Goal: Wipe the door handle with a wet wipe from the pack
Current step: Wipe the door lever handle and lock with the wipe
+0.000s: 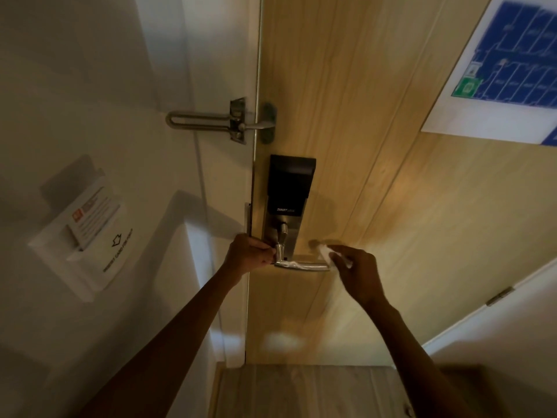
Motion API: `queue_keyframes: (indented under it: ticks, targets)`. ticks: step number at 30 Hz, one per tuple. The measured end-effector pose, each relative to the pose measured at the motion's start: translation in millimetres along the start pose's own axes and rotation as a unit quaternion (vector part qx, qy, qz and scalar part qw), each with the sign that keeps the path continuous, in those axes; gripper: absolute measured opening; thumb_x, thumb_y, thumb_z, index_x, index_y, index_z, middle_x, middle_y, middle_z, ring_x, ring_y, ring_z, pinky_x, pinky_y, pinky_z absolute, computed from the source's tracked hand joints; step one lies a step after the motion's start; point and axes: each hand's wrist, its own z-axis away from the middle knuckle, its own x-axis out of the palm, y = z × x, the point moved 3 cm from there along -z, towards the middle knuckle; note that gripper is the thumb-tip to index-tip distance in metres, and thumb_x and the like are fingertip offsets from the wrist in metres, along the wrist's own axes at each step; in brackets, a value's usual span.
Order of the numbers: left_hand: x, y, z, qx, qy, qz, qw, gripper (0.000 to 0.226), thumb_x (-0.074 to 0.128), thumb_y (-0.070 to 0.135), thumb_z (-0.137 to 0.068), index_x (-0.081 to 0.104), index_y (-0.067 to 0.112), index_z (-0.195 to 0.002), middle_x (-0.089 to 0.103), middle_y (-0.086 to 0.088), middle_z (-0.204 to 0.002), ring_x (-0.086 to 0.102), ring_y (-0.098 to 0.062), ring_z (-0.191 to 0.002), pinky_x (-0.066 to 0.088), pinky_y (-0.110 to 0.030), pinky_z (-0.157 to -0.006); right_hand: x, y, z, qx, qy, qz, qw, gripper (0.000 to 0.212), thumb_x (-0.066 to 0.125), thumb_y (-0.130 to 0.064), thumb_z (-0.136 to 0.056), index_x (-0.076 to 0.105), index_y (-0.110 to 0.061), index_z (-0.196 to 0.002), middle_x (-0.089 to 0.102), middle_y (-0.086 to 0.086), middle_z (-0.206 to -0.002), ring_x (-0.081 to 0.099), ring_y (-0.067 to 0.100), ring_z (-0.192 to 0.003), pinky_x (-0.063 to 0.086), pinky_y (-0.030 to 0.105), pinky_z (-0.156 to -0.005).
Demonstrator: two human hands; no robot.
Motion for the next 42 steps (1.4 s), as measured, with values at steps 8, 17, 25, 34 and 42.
queue_keyframes:
  ticks: [8,17,25,34,42]
  targets:
    - [-9,1,6,0.010,-0.038,0.025,0.999,0.027,0.065,0.021,-0.090,0.067,-0.004,-0.100,0.073,-0.019,-0.093,0.074,-0.024,-0.081,0.060,-0.025,-0.067,-3,10,10,0.025,-0.015,0.071,0.997,0.022,0.058,-0.024,-0.094,0.071,-0.022,-0.112,0.076,-0.001,-0.098,0.071,0.013,-0.084,0.057,0.030,-0.074]
    - [-25,12,1,0.011,-0.004,0.074,0.997,0.043,0.054,0.038,-0.095,0.067,-0.003,-0.100,0.071,-0.020,-0.095,0.071,-0.026,-0.087,0.057,-0.021,-0.070,47,-59,-3,0.041,0.034,0.002,0.999,0.027,0.054,-0.020,-0.096,0.067,-0.017,-0.120,0.074,0.004,-0.104,0.070,0.012,-0.084,0.043,0.008,-0.071]
    - [-24,13,0,-0.020,0.003,0.100,0.995,0.046,0.053,0.042,-0.094,0.067,-0.002,-0.102,0.072,-0.012,-0.093,0.072,-0.022,-0.088,0.057,-0.019,-0.069,76,-67,6,0.044,0.031,0.011,0.998,0.022,0.065,-0.042,-0.087,0.077,-0.025,-0.094,0.076,-0.005,-0.091,0.061,0.000,-0.077,0.050,0.024,-0.077]
    - [-24,10,0,-0.010,0.016,0.103,0.994,0.051,0.057,0.042,-0.093,0.066,-0.008,-0.101,0.070,-0.027,-0.102,0.069,-0.038,-0.098,0.056,-0.046,-0.090,72,-59,1,-0.003,-0.036,0.019,0.999,0.019,0.074,-0.028,-0.080,0.076,-0.021,-0.099,0.075,-0.004,-0.097,0.068,0.004,-0.084,0.052,0.019,-0.078]
    - [-24,5,-2,-0.019,0.020,0.109,0.994,0.042,0.060,0.050,-0.088,0.069,0.009,-0.089,0.075,-0.009,-0.090,0.073,-0.026,-0.092,0.060,-0.035,-0.080,34,-28,-1,-0.041,-0.117,0.055,0.991,0.023,0.075,-0.026,-0.080,0.075,-0.023,-0.103,0.074,-0.004,-0.103,0.069,0.007,-0.087,0.046,0.013,-0.076]
